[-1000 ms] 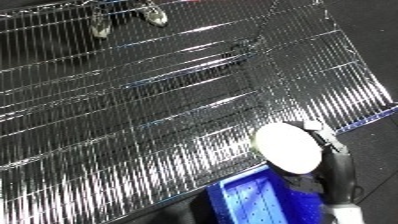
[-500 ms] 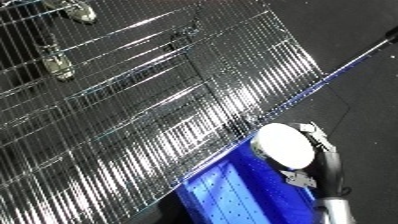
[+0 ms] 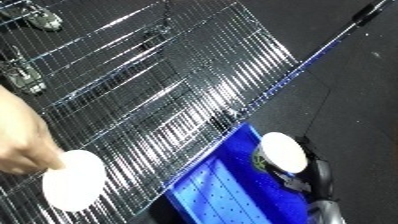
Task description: Pick up the object and place it into the box
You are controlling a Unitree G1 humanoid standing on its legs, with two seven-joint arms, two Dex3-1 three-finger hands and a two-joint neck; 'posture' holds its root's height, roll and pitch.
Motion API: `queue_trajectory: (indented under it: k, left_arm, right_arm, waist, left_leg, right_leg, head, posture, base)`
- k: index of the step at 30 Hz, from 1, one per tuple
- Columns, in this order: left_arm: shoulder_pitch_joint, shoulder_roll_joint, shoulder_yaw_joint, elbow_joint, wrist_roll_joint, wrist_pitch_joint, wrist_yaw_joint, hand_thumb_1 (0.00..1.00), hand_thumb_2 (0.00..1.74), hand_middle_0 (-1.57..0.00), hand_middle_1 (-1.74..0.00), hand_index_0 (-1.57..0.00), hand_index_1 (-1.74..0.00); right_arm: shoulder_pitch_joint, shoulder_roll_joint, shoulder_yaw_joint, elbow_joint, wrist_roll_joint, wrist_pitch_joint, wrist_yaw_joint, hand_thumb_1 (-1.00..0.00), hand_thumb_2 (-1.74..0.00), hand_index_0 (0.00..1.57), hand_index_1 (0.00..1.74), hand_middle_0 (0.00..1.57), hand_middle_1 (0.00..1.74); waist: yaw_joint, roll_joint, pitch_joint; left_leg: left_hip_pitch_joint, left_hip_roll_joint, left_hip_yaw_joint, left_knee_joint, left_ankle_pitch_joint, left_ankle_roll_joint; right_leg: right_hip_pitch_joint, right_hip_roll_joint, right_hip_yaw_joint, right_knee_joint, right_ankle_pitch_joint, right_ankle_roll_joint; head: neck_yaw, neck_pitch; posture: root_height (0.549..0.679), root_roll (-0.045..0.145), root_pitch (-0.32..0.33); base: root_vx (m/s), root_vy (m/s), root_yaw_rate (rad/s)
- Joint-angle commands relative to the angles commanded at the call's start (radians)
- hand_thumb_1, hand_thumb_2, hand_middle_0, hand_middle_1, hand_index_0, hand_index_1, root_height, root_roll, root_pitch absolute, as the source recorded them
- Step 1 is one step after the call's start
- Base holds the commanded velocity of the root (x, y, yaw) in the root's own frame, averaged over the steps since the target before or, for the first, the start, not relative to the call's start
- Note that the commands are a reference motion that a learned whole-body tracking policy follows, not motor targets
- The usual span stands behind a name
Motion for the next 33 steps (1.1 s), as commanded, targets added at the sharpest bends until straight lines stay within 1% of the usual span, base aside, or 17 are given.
queue_trajectory:
  k: [4,5,7,16,18,19,20,21,22,23,25,27,30,33]
  left_arm:
    - [-0.015,-0.007,-0.012,0.011,-0.001,-0.005,0.004,1.00,1.74,-1.57,-1.74,-1.57,-1.74]
    - [-0.018,-0.008,-0.014,0.015,-0.002,-0.006,0.005,1.00,1.74,-1.57,-1.74,-1.57,-1.74]
    - [-0.018,-0.008,-0.015,0.017,-0.003,-0.006,0.004,1.00,1.74,-1.57,-1.74,-1.57,-1.74]
    - [-0.027,-0.012,-0.020,0.022,-0.001,-0.008,0.004,1.00,1.74,-1.57,-1.74,-1.57,-1.74]
    - [-0.028,-0.013,-0.021,0.024,-0.001,-0.010,0.003,1.00,1.74,-1.57,-1.74,-1.57,-1.74]
    - [-0.028,-0.013,-0.021,0.024,-0.001,-0.010,0.003,1.00,1.74,-1.57,-1.74,-1.57,-1.74]
    - [-0.029,-0.013,-0.021,0.024,-0.001,-0.009,0.003,1.00,1.74,-1.57,-1.74,-1.57,-1.74]
    - [-0.027,-0.012,-0.020,0.024,-0.002,-0.007,-0.001,1.00,1.74,-1.57,-1.74,-1.57,-1.74]
    - [-0.027,-0.012,-0.020,0.024,-0.002,-0.007,-0.001,1.00,1.74,-1.57,-1.74,-1.57,-1.74]
    - [-0.025,-0.011,-0.020,0.023,-0.003,-0.006,-0.004,1.00,1.74,-1.57,-1.74,-1.57,-1.74]
    - [-0.018,-0.010,-0.019,0.017,-0.002,-0.003,-0.010,1.00,1.74,-1.57,-1.74,-1.57,-1.74]
    - [-0.010,-0.009,-0.019,0.008,0.001,0.001,-0.016,1.00,1.74,-1.57,-1.74,-1.57,-1.74]
    - [-0.006,-0.007,-0.018,-0.009,0.010,0.012,-0.017,1.00,1.74,-1.57,-1.74,-1.57,-1.74]
    - [-0.005,-0.003,-0.018,-0.025,0.022,0.022,-0.007,1.00,1.74,-1.57,-1.74,-1.57,-1.74]
  right_arm:
    - [-0.014,-0.007,0.013,0.045,0.012,0.003,0.009,-0.20,-0.35,0.31,0.35,0.31,0.35]
    - [-0.016,-0.008,0.018,0.055,0.013,0.002,0.013,-0.10,-0.17,0.16,0.17,0.16,0.17]
    - [-0.014,-0.007,0.020,0.059,0.013,0.002,0.015,0.00,0.00,0.00,0.00,0.00,0.00]
    - [-0.011,0.006,0.028,0.063,0.003,-0.007,0.009,0.00,0.00,0.00,0.00,0.00,0.00]
    - [-0.012,0.011,0.028,0.059,0.026,-0.005,0.027,0.00,0.00,0.00,0.00,0.00,0.00]
    - [-0.012,0.011,0.028,0.059,0.026,-0.005,0.027,0.00,0.00,0.00,0.00,0.00,0.00]
    - [-0.012,0.013,0.029,0.057,0.038,-0.003,0.040,0.00,0.00,0.00,0.00,0.00,0.00]
    - [-0.010,0.016,0.030,0.047,0.049,-0.002,0.075,0.00,0.00,0.00,0.00,0.00,0.00]
    - [-0.010,0.016,0.030,0.047,0.049,-0.002,0.075,0.00,0.00,0.00,0.00,0.00,0.00]
    - [-0.009,0.017,0.032,0.037,0.045,-0.004,0.092,0.00,0.00,0.00,0.00,0.00,0.00]
    - [-0.005,0.021,0.041,0.003,0.008,-0.008,0.118,0.00,0.00,0.00,0.00,0.00,0.00]
    - [0.000,0.026,0.053,-0.042,-0.049,-0.008,0.127,0.00,0.00,0.00,0.00,0.00,0.00]
    - [-0.002,0.033,0.081,-0.118,-0.152,0.002,0.118,0.00,0.00,0.00,0.00,0.00,0.00]
    - [-0.011,0.040,0.110,-0.201,-0.232,0.024,0.104,0.00,0.00,0.00,0.00,0.00,0.00]
  waist:
    - [0.003,0.004,0.000]
    - [0.003,0.005,0.000]
    - [0.003,0.005,0.000]
    - [0.004,0.004,0.000]
    - [0.005,0.002,0.000]
    - [0.005,0.002,0.000]
    - [0.006,0.001,0.000]
    - [0.008,-0.002,0.000]
    - [0.008,-0.002,0.000]
    - [0.010,-0.003,0.000]
    - [0.014,-0.007,0.000]
    - [0.018,-0.011,0.000]
    - [0.026,-0.020,0.000]
    - [0.035,-0.031,0.000]
  left_leg:
    - [0.003,-0.005,-0.005,-0.011,0.004,-0.0011]
    - [0.002,-0.007,-0.007,-0.013,0.006,-0.0014]
    - [0.001,-0.008,-0.009,-0.013,0.007,-0.0015]
    - [-0.010,-0.009,-0.014,-0.009,0.009,-0.0020]
    - [-0.016,-0.009,-0.016,-0.005,0.009,-0.0019]
    - [-0.016,-0.009,-0.016,-0.005,0.009,-0.0019]
    - [-0.017,-0.009,-0.016,-0.004,0.009,-0.0020]
    - [-0.021,-0.009,-0.019,0.000,0.010,-0.0025]
    - [-0.021,-0.009,-0.019,0.000,0.010,-0.0025]
    - [-0.022,-0.009,-0.020,0.001,0.011,-0.0027]
    - [-0.026,-0.009,-0.023,0.005,0.012,-0.0028]
    - [-0.030,-0.010,-0.027,0.008,0.012,-0.0019]
    - [-0.041,-0.012,-0.036,0.011,0.014,0.0006]
    - [-0.054,-0.012,-0.047,0.015,0.016,0.0032]
  right_leg:
    - [0.001,-0.0002,-0.001,-0.005,0.000,-0.0044]
    - [0.000,0.0006,-0.001,-0.005,0.000,-0.0065]
    - [-0.001,0.0015,-0.002,-0.004,-0.001,-0.0080]
    - [-0.008,0.0022,-0.005,0.000,-0.001,-0.0114]
    - [-0.012,0.0035,-0.005,0.002,-0.001,-0.0131]
    - [-0.012,0.0035,-0.005,0.002,-0.001,-0.0131]
    - [-0.012,0.0037,-0.006,0.003,-0.001,-0.0135]
    - [-0.011,0.0036,-0.008,0.004,-0.001,-0.0143]
    - [-0.011,0.0036,-0.008,0.004,-0.001,-0.0143]
    - [-0.010,0.0032,-0.009,0.004,-0.001,-0.0146]
    - [-0.008,0.0023,-0.011,0.003,-0.001,-0.0150]
    - [-0.008,0.0023,-0.013,0.003,0.000,-0.0153]
    - [-0.011,0.0050,-0.016,0.002,0.002,-0.0149]
    - [-0.013,0.0079,-0.020,0.002,0.003,-0.0127]
  head:
    - [0.008,-0.002]
    - [0.007,-0.003]
    - [0.004,-0.002]
    - [-0.002,-0.003]
    - [-0.009,-0.009]
    - [-0.009,-0.009]
    - [-0.018,-0.011]
    - [-0.036,-0.014]
    - [-0.036,-0.014]
    - [-0.054,-0.017]
    - [-0.092,-0.026]
    - [-0.123,-0.028]
    - [-0.195,-0.041]
    - [-0.257,-0.052]
  posture:
    - [0.628,0.091,0.044]
    - [0.628,0.092,0.045]
    - [0.628,0.093,0.046]
    - [0.628,0.095,0.052]
    - [0.628,0.095,0.053]
    - [0.628,0.095,0.053]
    - [0.628,0.094,0.053]
    - [0.628,0.094,0.053]
    - [0.628,0.094,0.053]
    - [0.628,0.094,0.053]
    - [0.628,0.094,0.051]
    - [0.628,0.093,0.050]
    - [0.628,0.091,0.052]
    - [0.627,0.085,0.054]
  base:
    - [-0.006,0.007,0.028]
    - [0.001,0.000,0.019]
    - [0.000,-0.004,0.018]
    - [-0.003,-0.002,0.019]
    - [-0.003,0.000,0.012]
    - [-0.002,0.000,0.011]
    - [0.000,-0.005,0.012]
    - [0.003,-0.010,0.028]
    - [0.003,-0.010,0.028]
    - [0.003,-0.013,0.043]
    - [0.003,-0.025,0.072]
    - [-0.002,-0.036,0.097]
    - [-0.018,-0.055,0.099]
    - [-0.016,-0.062,0.043]
